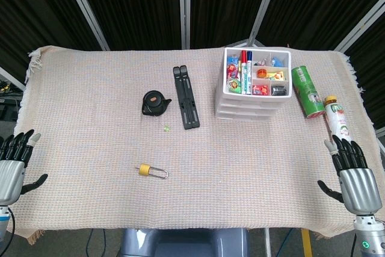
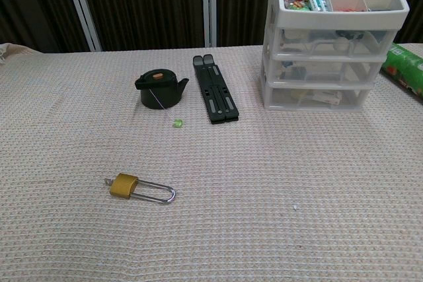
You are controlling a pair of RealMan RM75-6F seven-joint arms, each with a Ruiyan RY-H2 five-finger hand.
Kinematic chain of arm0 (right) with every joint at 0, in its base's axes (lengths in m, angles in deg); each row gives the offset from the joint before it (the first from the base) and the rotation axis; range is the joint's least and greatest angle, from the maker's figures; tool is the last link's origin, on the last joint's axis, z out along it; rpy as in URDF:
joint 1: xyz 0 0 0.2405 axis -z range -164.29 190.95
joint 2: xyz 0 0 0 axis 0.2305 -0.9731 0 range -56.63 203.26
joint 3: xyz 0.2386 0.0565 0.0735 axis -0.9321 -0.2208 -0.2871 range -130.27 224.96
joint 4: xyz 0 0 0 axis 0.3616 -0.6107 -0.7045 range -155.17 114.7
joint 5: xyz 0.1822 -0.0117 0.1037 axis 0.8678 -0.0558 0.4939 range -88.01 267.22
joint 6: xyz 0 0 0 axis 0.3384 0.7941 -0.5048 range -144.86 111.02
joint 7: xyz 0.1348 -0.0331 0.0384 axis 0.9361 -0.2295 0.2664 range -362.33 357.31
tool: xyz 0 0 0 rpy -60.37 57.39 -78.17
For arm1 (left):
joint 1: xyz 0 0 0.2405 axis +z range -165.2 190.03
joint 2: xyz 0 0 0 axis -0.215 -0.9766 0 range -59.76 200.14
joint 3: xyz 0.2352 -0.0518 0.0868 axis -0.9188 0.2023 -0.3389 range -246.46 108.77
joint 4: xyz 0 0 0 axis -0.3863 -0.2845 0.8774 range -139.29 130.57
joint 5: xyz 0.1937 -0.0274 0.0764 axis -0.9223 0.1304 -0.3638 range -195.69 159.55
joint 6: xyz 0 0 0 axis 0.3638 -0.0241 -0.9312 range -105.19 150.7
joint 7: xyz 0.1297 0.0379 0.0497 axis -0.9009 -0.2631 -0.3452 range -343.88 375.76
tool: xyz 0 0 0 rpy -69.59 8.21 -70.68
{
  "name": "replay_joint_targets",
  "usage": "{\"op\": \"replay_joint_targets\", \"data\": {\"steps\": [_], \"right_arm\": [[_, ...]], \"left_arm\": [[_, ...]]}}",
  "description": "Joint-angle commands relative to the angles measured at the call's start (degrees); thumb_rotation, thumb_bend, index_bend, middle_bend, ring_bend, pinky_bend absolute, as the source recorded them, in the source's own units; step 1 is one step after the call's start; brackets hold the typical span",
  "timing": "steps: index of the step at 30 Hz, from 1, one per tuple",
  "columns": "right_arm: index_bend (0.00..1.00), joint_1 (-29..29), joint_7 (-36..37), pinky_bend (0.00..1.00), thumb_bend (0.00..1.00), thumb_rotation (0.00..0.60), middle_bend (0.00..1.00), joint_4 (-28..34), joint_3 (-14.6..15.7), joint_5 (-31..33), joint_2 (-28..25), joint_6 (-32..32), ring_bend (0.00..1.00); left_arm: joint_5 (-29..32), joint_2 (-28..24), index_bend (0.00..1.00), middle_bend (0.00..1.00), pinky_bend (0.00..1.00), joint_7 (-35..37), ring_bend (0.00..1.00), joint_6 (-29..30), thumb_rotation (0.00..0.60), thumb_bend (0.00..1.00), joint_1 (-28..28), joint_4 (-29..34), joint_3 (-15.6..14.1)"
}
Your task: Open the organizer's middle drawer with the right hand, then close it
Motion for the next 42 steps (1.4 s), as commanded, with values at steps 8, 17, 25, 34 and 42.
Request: {"op": "replay_joint_targets", "data": {"steps": [8,17,25,34,42], "right_arm": [[0.02,-0.14,0.48,0.0,0.08,0.6,0.0,1.55,0.36,1.48,-0.6,-2.18,0.0],[0.02,-0.74,0.49,0.0,0.08,0.6,0.0,2.44,0.4,2.12,-0.56,-3.95,0.0],[0.03,-2.57,4.77,0.15,0.08,0.6,0.08,6.89,-1.35,3.52,-1.5,-5.94,0.08],[0.06,-10.84,18.41,0.55,0.17,0.6,0.64,21.93,-8.03,17.13,-5.21,-21.65,0.64],[0.07,-15.64,21.19,0.56,0.31,0.6,0.71,24.43,-11.87,26.85,-2.3,-28.49,0.7]], "left_arm": [[0.06,-0.25,0.0,0.0,0.0,-0.34,0.0,-0.03,0.6,0.19,0.06,0.56,0.0],[0.3,-0.31,0.0,0.0,0.0,-0.01,0.0,-0.21,0.6,0.19,0.02,0.29,0.13],[-0.04,-0.81,0.0,0.0,0.0,0.21,0.0,0.97,0.6,0.19,0.45,1.17,0.32],[-0.58,-0.95,0.0,0.0,0.0,0.37,0.0,2.84,0.6,0.19,0.88,1.91,0.96],[-0.9,-1.26,0.0,0.0,0.0,1.18,0.0,4.3,0.6,0.19,1.31,2.03,1.43]]}}
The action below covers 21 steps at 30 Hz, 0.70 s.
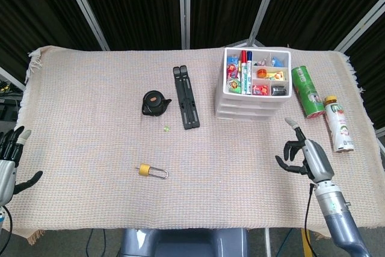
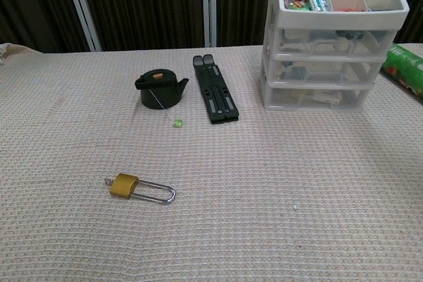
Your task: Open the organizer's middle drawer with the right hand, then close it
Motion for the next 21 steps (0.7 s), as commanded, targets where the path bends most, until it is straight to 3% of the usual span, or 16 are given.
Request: {"op": "replay_joint_targets", "data": {"steps": [1,6,10,21], "right_arm": [[0.07,-3.18,3.16,0.56,0.32,0.6,0.71,1.67,-3.0,5.86,2.13,-4.04,0.7],[0.07,-6.42,9.99,0.56,0.33,0.6,0.71,0.25,-6.01,13.34,4.16,-11.2,0.7],[0.07,-7.68,13.52,0.56,0.33,0.6,0.71,-1.69,-7.1,15.75,4.87,-14.94,0.7],[0.07,-11.75,13.4,0.55,0.33,0.6,0.71,-8.51,-8.25,22.16,11.49,-17.74,0.7]], "left_arm": [[0.0,-0.15,0.0,0.0,0.0,0.45,0.0,0.13,0.6,0.19,0.07,0.2,0.15],[-0.24,-0.54,0.0,0.0,0.0,1.27,0.0,0.5,0.6,0.19,0.2,0.92,0.25],[-0.3,-0.58,0.0,0.0,0.0,1.22,0.0,0.31,0.6,0.19,0.16,0.95,0.21],[0.2,-0.16,0.0,0.0,0.0,1.04,0.0,-0.13,0.6,0.19,-0.02,0.68,0.51]]}}
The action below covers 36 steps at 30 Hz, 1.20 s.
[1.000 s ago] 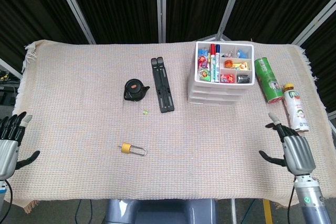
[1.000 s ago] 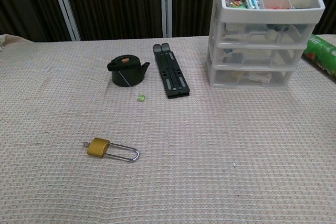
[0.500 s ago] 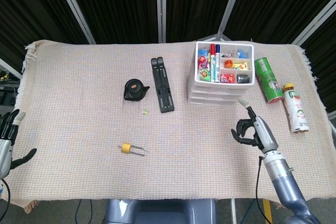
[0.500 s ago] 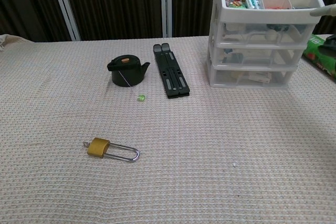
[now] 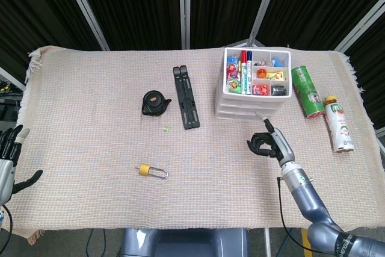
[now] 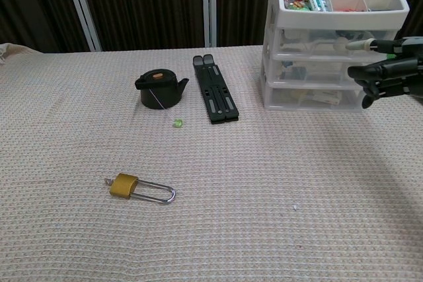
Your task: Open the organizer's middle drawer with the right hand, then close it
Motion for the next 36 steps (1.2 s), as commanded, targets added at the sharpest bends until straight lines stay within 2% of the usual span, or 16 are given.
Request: {"op": "replay_joint_targets", "data": {"steps": [1,15,36], "right_arm": [[0.07,-1.68,-0.65,0.55,0.33,0.6,0.71,-2.46,-0.97,2.79,2.5,-0.24,0.7],[0.17,-3.07,-1.42,0.55,0.37,0.6,0.71,-6.32,-2.62,5.94,7.57,1.02,0.7],[0.14,-4.21,0.16,0.55,0.37,0.6,0.71,-9.26,-5.9,9.46,11.07,-1.5,0.7]], "left_arm": [[0.23,0.13,0.0,0.0,0.0,0.09,0.0,-0.14,0.6,0.19,-0.05,-0.14,0.11],[1.15,0.55,0.0,0.0,0.0,0.37,0.0,-1.23,0.6,0.19,-0.44,-0.95,0.35],[1.13,0.84,0.0,0.0,0.0,-0.12,0.0,-2.69,0.6,0.19,-1.07,-2.08,-0.01]]}}
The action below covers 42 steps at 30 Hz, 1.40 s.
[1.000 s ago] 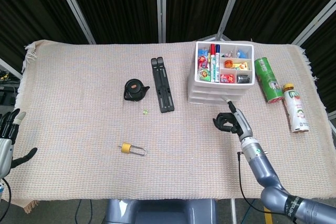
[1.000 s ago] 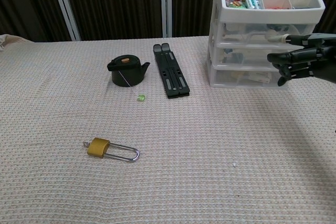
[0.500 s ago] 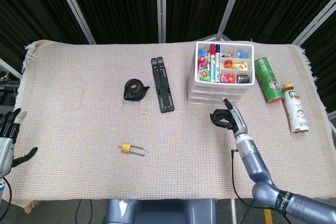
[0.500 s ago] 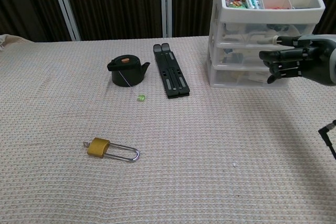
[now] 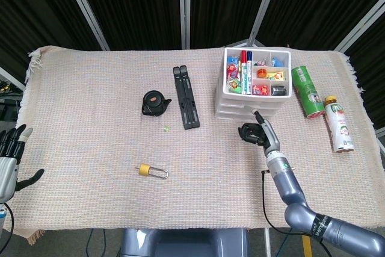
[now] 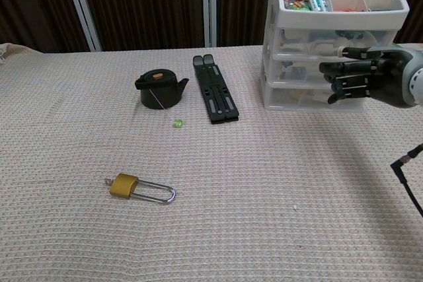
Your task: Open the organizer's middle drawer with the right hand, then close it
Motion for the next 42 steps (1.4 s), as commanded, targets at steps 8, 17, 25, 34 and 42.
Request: {"op": "replay_joint_targets", "data": {"steps": [8,17,25,34,42], "right_arm": [[0.14,0.59,5.12,0.55,0.38,0.6,0.71,-1.03,-2.98,1.2,1.6,-1.99,0.7],[0.14,0.47,5.09,0.55,0.38,0.6,0.71,-2.12,-3.13,1.17,2.89,-2.33,0.7],[0.16,-0.08,5.71,0.55,0.39,0.6,0.71,-3.34,-3.86,1.75,3.61,-4.25,0.7],[0.2,-0.45,6.08,0.55,0.41,0.6,0.71,-4.56,-4.48,2.24,4.11,-5.45,0.7],[0.27,-0.05,6.59,0.55,0.41,0.6,0.71,-3.83,-4.01,1.12,4.08,-6.99,0.7]], "left_arm": [[-0.99,0.07,0.0,0.0,0.0,0.31,0.0,-0.06,0.6,0.19,-0.27,-0.81,-0.39],[-0.82,0.2,0.0,0.0,0.0,0.52,0.0,-0.47,0.6,0.19,-0.48,-1.18,-0.43],[-0.89,-0.09,0.0,0.0,0.0,0.41,0.0,-0.94,0.6,0.2,-0.61,-1.36,-0.73],[-0.58,-0.17,0.0,0.0,0.0,0.64,0.0,-1.31,0.6,0.2,-0.78,-1.57,-0.69],[-0.23,-0.03,0.0,0.0,0.0,0.33,0.0,-1.94,0.6,0.2,-0.99,-1.57,-0.78]]}}
